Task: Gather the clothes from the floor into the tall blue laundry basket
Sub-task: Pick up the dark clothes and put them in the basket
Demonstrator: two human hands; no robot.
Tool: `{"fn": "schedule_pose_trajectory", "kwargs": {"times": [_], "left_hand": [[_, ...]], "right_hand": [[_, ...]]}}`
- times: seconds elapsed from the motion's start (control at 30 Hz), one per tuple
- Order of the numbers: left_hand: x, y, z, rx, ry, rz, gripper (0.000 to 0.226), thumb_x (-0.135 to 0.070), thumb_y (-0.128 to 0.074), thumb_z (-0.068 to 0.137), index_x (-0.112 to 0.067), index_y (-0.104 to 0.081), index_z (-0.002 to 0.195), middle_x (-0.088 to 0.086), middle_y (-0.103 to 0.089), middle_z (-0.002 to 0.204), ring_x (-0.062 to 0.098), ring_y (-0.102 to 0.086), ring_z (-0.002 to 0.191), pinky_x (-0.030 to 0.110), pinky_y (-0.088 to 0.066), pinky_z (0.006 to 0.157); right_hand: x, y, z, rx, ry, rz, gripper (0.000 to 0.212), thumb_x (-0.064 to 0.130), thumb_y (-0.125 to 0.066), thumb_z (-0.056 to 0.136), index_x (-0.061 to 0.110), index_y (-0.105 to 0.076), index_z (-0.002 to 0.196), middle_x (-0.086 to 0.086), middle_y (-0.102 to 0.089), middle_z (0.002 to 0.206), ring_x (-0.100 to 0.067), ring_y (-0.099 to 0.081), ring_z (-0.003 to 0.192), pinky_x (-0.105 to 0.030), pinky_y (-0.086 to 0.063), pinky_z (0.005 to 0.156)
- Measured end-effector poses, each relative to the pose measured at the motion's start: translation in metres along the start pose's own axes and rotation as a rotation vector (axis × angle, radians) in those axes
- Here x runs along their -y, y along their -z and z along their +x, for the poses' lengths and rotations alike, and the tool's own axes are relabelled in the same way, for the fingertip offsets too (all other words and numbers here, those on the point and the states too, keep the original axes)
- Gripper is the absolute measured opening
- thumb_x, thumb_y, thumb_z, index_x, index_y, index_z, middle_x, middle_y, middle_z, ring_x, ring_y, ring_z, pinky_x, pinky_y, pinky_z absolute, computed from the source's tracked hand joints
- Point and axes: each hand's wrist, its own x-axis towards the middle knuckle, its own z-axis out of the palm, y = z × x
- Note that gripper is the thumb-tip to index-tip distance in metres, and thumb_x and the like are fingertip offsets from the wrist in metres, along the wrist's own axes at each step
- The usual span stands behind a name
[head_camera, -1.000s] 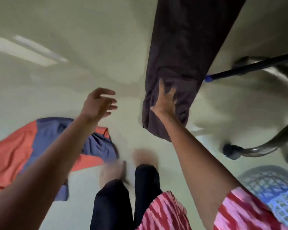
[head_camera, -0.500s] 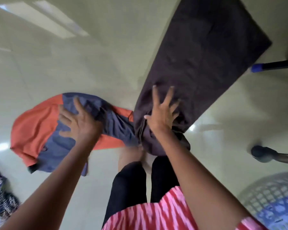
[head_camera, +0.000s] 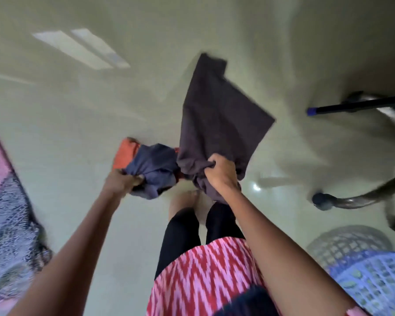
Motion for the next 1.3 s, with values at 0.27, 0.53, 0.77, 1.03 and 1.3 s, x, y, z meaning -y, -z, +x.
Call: {"fn": "schedule_pose_trajectory", "kwargs": {"times": [0.27,0.53,0.77,1.03,1.3], "left_hand": [[-0.034,0.052,-0.245,0.237,-0.241,-0.088,0.012,-0.011,-0.065,0.074,-0.008,-0.064,0.085,0.009,-0.063,0.083,0.016,-0.057,0.078,0.024,-0.044,0.063],[-0.062,0.051,-0.432,0.424,-0.456,-0.029,0.020,-0.003,-0.056,0.090,-0.006,-0.057,0.110,0.009,-0.063,0.104,0.024,-0.060,0.092,0.018,-0.051,0.055],[-0.027,-0.052,-0.528,0.632,-0.388,0.245,0.006,-0.013,-0.061,0.089,-0.015,-0.058,0.093,0.009,-0.061,0.098,0.025,-0.057,0.082,0.034,-0.046,0.063],[0.075,-0.186,-0.650,0.909,-0.466,0.561,0.072,-0.031,-0.074,0.047,-0.012,-0.060,0.115,0.011,-0.068,0.108,0.025,-0.058,0.097,0.033,-0.043,0.076],[0.206,-0.324,-0.774,1.096,-0.503,0.764,0.010,-0.011,-0.060,0.078,-0.012,-0.060,0.087,0.011,-0.055,0.082,0.019,-0.050,0.075,0.029,-0.042,0.065]], "right_hand": [[0.019,0.124,-0.251,-0.098,-0.030,0.167,0.022,-0.003,-0.043,0.074,0.018,-0.040,0.067,-0.008,-0.049,0.078,-0.023,-0.043,0.083,-0.029,-0.034,0.066],[-0.027,0.187,-0.439,-0.344,-0.095,0.565,0.020,-0.007,-0.053,0.072,-0.002,-0.064,0.088,-0.003,-0.047,0.089,-0.031,-0.056,0.098,-0.023,-0.039,0.076],[-0.141,0.191,-0.532,-0.482,-0.209,1.008,0.043,0.004,-0.059,0.066,0.008,-0.065,0.108,-0.008,-0.063,0.100,-0.028,-0.061,0.099,-0.028,-0.042,0.073],[-0.315,0.148,-0.650,-0.733,-0.290,1.442,0.031,-0.002,-0.053,0.076,0.010,-0.061,0.103,-0.003,-0.056,0.086,-0.018,-0.052,0.077,-0.024,-0.037,0.057],[-0.473,0.114,-0.760,-1.015,-0.383,1.669,0.030,0.015,-0.050,0.058,0.010,-0.058,0.087,0.001,-0.057,0.079,-0.020,-0.051,0.078,-0.029,-0.037,0.068]]}}
